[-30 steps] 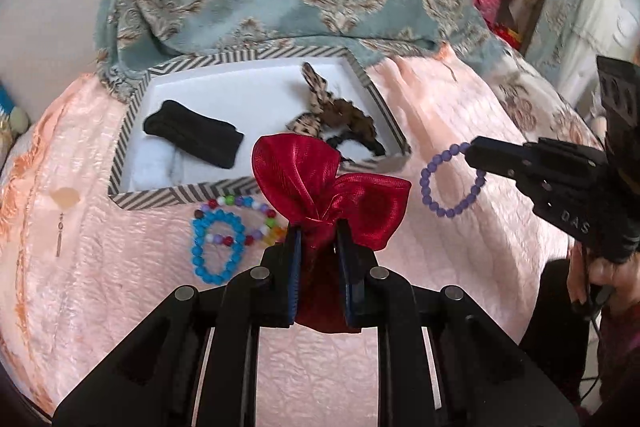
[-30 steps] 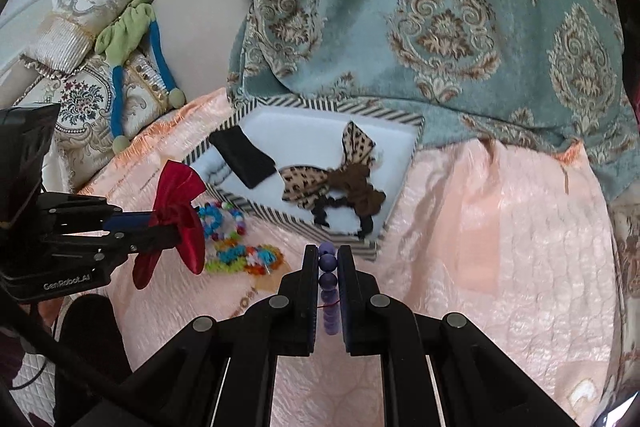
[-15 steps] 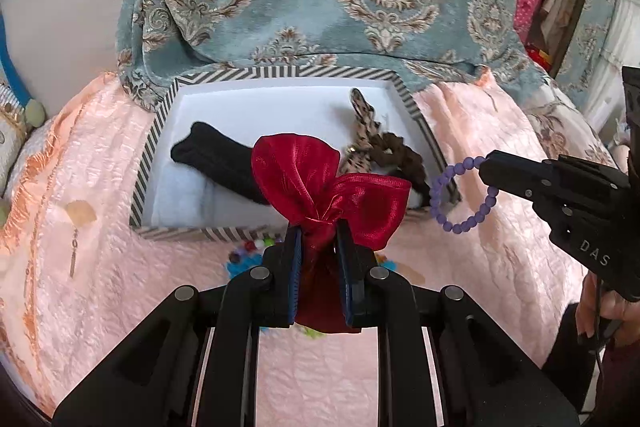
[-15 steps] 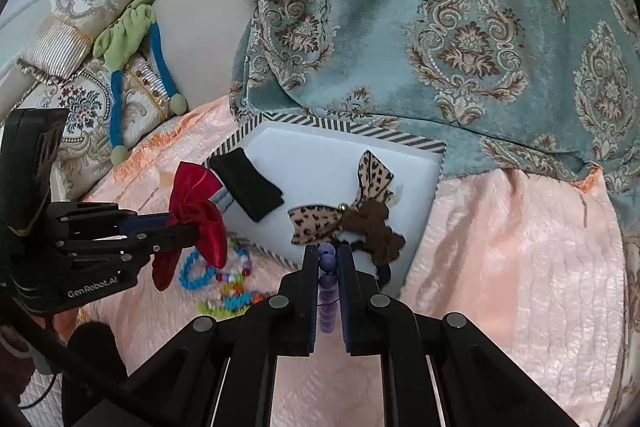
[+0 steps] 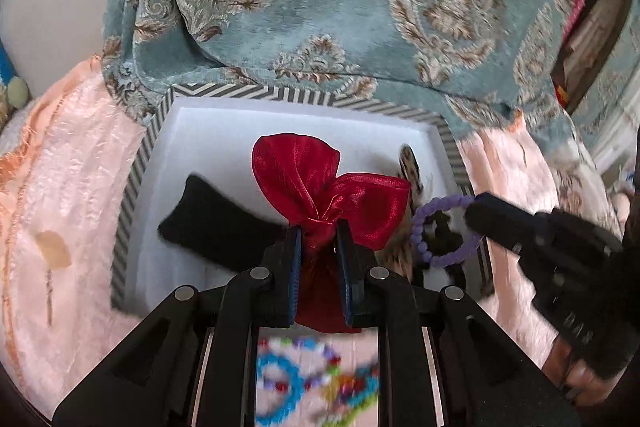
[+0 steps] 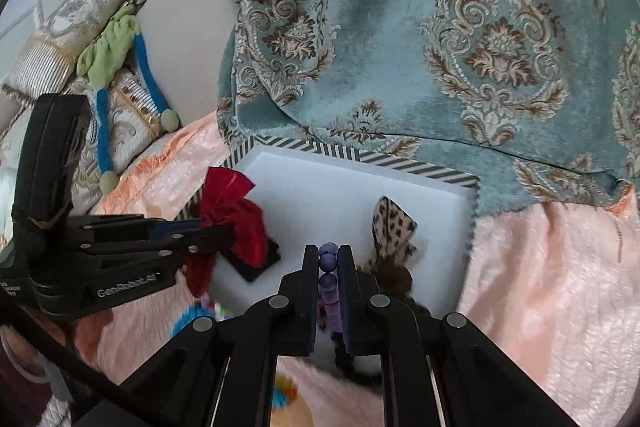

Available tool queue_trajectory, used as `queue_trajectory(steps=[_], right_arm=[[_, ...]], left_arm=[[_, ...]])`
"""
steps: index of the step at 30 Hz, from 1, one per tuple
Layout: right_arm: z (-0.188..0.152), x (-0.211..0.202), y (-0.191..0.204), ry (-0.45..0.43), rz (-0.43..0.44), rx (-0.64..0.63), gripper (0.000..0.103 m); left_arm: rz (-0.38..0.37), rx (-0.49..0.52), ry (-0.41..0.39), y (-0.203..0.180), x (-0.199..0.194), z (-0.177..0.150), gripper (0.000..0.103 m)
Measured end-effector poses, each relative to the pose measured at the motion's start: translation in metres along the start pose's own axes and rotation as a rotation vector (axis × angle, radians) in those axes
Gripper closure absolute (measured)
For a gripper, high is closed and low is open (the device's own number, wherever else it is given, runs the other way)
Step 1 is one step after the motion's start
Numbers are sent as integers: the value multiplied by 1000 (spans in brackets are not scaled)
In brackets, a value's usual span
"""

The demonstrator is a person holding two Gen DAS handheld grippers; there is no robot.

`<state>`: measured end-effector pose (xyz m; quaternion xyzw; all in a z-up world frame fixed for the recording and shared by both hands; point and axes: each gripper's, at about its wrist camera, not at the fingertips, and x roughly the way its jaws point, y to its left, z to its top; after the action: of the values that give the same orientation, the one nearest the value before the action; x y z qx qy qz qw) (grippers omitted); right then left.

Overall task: Organize jewelry
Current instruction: 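Carry the red bow into the tray with left tool while right tool carries the purple bracelet in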

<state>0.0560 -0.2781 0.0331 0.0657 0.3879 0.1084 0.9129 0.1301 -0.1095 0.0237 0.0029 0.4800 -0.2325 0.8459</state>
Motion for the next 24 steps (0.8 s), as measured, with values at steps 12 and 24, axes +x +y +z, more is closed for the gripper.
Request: queue_trajectory(steps=[12,24], right_arm=[[27,88,-35,59,35,185,95],[7,94,-63,136,-91,202,73]], left_arm=[[68,-85,57,27,71,28,88],[106,-116,57,37,79,24,44]])
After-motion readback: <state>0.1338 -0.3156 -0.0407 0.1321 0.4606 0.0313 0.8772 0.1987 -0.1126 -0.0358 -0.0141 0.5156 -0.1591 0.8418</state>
